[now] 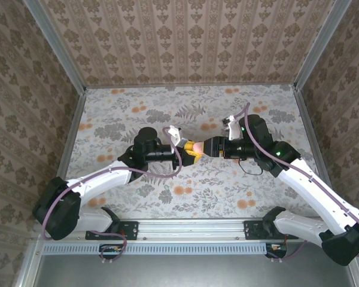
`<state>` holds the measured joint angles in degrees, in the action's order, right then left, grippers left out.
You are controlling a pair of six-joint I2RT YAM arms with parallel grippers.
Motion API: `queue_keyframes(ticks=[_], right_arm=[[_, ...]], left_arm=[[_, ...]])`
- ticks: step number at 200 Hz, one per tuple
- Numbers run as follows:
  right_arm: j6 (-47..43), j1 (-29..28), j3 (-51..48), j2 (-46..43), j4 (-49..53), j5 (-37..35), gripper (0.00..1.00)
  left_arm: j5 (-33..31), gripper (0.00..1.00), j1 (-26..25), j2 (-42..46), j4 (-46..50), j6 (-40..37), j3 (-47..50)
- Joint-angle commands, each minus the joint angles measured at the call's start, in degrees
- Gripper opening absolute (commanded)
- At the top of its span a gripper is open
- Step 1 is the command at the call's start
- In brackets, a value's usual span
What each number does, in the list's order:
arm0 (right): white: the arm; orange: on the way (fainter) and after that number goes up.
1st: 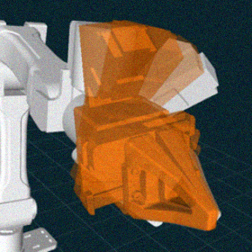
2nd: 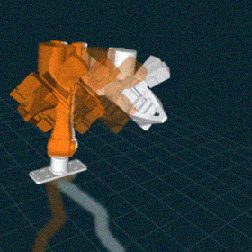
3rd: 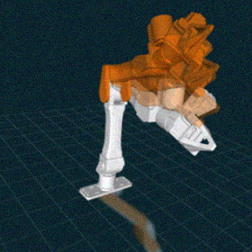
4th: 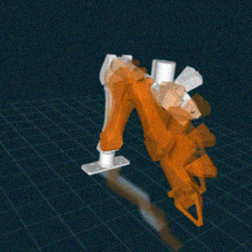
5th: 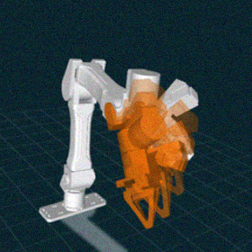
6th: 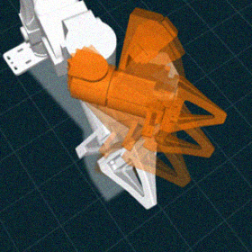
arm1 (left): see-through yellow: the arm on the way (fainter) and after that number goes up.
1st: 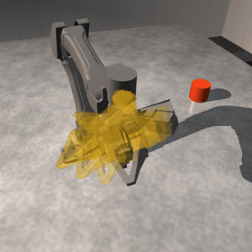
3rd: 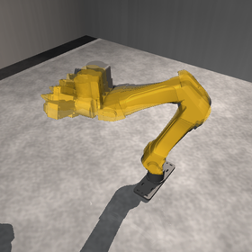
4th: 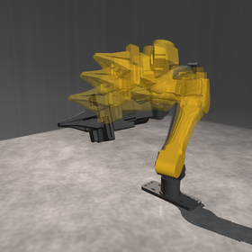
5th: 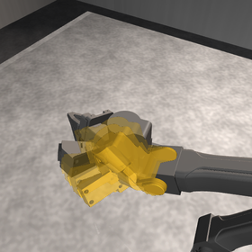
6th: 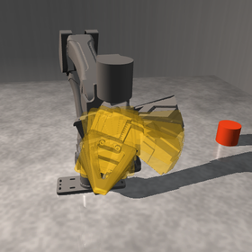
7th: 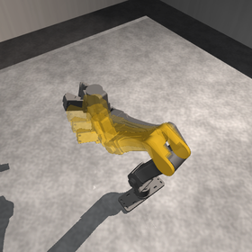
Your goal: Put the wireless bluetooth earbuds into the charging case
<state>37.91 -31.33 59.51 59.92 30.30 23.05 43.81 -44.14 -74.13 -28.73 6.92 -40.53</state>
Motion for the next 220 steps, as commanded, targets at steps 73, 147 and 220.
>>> queue_keyframes(ticks=[73, 147, 220], right_arm=[[20.53, 2.23, -8.79, 1.29, -21.48, 9.3, 0.64], [28.21, 3.55, -12.61, 2.65, -32.41, 11.14, 0.34], [31.78, 5.59, -12.86, 3.69, -35.05, 10.26, 0.27]], left_arm=[[-0.38, 0.0, 0.28, 0.61, -6.68, 4.37, -0.86], [-0.74, 0.0, 0.28, 0.21, -7.27, 5.65, -0.56], [-5.16, 0.65, 0.34, 3.28, -2.29, 3.33, 0.95]])
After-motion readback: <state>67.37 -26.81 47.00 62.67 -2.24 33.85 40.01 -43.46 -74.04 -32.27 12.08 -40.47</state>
